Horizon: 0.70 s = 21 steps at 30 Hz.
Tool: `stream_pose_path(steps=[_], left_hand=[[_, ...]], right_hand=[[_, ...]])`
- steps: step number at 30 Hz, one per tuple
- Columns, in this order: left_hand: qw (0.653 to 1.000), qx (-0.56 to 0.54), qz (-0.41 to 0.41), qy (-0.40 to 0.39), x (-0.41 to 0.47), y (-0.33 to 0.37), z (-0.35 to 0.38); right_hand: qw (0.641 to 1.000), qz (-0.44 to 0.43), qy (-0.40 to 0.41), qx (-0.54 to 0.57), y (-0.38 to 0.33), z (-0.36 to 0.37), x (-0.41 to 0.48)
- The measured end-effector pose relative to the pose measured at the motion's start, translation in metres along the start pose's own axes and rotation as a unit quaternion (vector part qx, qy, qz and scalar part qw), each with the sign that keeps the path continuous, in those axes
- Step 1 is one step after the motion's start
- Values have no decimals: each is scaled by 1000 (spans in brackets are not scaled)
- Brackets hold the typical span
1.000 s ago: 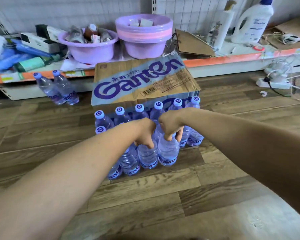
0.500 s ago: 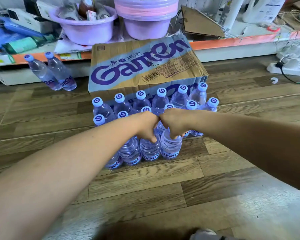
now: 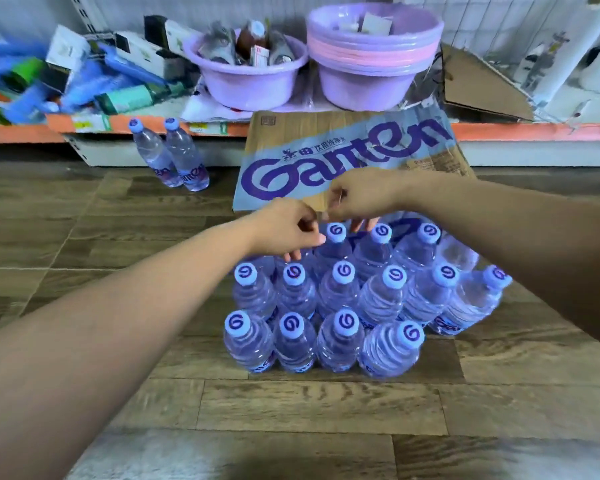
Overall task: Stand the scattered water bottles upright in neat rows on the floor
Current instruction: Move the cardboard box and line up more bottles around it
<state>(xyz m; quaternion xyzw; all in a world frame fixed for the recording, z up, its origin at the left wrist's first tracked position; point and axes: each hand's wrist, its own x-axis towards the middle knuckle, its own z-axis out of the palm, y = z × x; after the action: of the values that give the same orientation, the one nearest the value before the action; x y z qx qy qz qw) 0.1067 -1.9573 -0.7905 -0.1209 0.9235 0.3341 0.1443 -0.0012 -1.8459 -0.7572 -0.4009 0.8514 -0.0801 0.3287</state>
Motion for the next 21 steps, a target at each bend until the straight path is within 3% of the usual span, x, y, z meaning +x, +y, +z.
stream_pose_path(steps=[2,4,11,15,21], left_hand=[[991,106,-24,80,-2,-18,-36],[979,173,-71,85,-8,-34,-66],[951,199,-219,85,-47,-85,-134],[946,175,-235,137,-49,-140,-175],[945,210,-228,105,-17,-233,-232]], right_hand=[[996,-32,43,-70,-16,-21,20],[990,-49,58,-120,-34,-36,37],[985,-66,99,-125,-97,-54,86],[982,-82,138,-97,-137,-39,146],[979,-71,158,-104,-182,-11,239]])
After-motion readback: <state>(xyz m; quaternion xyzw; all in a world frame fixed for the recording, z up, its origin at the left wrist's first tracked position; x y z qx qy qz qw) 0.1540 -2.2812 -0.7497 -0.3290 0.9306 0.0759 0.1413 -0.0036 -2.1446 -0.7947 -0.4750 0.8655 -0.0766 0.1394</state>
